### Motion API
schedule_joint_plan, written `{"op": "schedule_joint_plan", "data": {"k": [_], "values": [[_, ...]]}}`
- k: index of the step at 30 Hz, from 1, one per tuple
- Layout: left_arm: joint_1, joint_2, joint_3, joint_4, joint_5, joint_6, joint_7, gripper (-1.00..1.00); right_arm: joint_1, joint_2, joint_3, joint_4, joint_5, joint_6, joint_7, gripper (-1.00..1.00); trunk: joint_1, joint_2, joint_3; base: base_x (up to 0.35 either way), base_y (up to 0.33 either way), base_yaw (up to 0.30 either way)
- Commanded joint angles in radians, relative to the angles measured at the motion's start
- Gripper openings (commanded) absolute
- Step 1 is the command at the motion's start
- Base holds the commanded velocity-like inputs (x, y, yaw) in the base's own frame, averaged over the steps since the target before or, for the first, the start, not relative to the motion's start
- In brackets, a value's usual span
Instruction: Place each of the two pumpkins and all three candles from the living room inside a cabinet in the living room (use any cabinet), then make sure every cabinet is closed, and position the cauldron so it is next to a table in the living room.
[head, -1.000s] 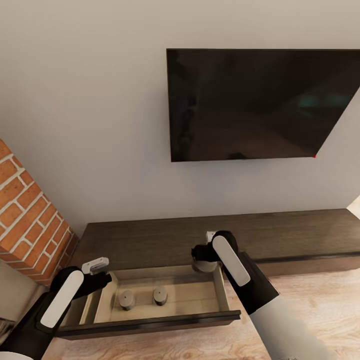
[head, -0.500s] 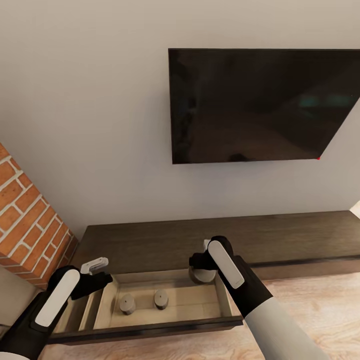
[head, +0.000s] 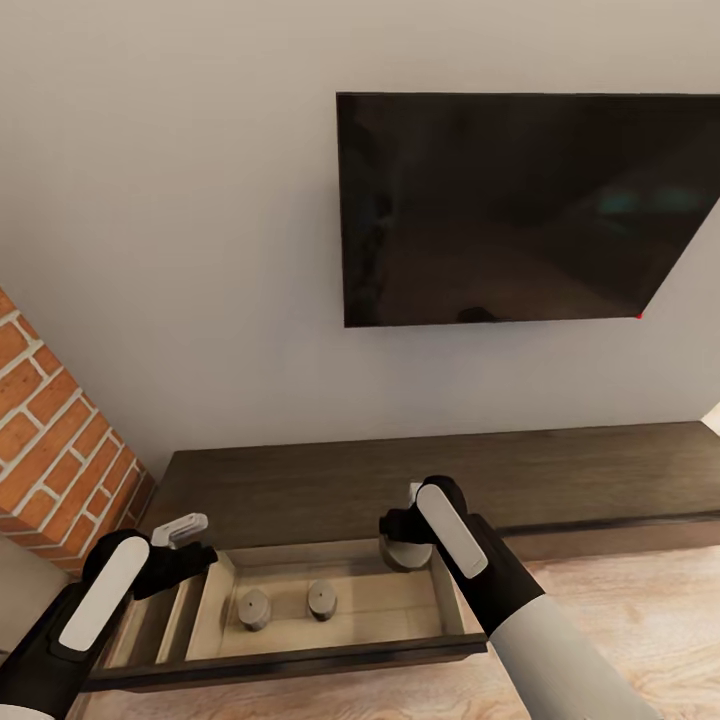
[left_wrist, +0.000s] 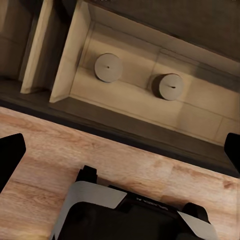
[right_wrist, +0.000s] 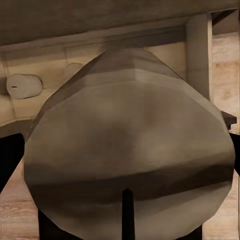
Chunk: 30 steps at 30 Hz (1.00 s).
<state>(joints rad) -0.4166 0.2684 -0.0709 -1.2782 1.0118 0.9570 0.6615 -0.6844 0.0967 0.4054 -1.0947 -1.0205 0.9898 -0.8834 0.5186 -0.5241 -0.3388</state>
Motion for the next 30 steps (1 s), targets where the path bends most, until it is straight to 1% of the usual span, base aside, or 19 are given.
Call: {"op": "schedule_joint_plan", "data": {"k": [1, 13, 17, 19, 22, 24, 26, 30], "values": [[-0.001, 0.001, -0.001, -0.001, 0.01, 0.001, 0.011, 1.0, -0.001, 0.0, 0.001, 0.011, -0.009, 0.0, -0.009, -1.0, 0.004, -0.009, -0.005, 0.0, 0.0, 0.0], [-0.001, 0.002, 0.003, -0.001, 0.011, 0.001, 0.01, 1.0, -0.001, 0.002, 0.002, 0.097, -0.009, -0.002, -0.008, -1.0, 0.05, -0.093, -0.042, 0.0, 0.0, 0.0], [-0.001, 0.002, 0.003, -0.001, 0.011, 0.001, 0.01, 1.0, -0.001, 0.003, 0.002, 0.105, -0.009, -0.01, -0.008, -1.0, 0.066, -0.121, -0.055, 0.0, 0.0, 0.0], [-0.001, 0.001, 0.003, -0.001, 0.011, 0.0, 0.01, 1.0, -0.001, 0.002, 0.001, 0.107, -0.01, -0.029, -0.008, -1.0, 0.073, -0.135, -0.061, 0.0, 0.0, 0.0], [-0.001, 0.001, 0.003, -0.001, 0.011, 0.001, 0.01, 1.0, -0.001, 0.002, 0.002, 0.108, -0.01, -0.037, 0.006, -1.0, 0.085, -0.156, -0.071, 0.0, 0.0, 0.0], [-0.001, 0.001, 0.005, -0.002, 0.02, 0.001, 0.01, 1.0, -0.001, 0.002, 0.002, 0.108, -0.01, -0.039, 0.027, -1.0, 0.092, -0.17, -0.077, 0.0, 0.0, 0.0], [-0.001, 0.001, 0.006, -0.002, 0.044, 0.001, 0.011, 1.0, -0.001, 0.002, 0.002, 0.109, -0.009, -0.044, 0.046, -1.0, 0.1, -0.184, -0.083, 0.0, 0.0, 0.0], [-0.001, 0.003, 0.007, -0.003, 0.059, 0.002, 0.012, 1.0, -0.001, 0.002, 0.003, 0.119, -0.008, -0.076, 0.06, -1.0, 0.115, -0.212, -0.096, 0.0, 0.0, 0.0]]}}
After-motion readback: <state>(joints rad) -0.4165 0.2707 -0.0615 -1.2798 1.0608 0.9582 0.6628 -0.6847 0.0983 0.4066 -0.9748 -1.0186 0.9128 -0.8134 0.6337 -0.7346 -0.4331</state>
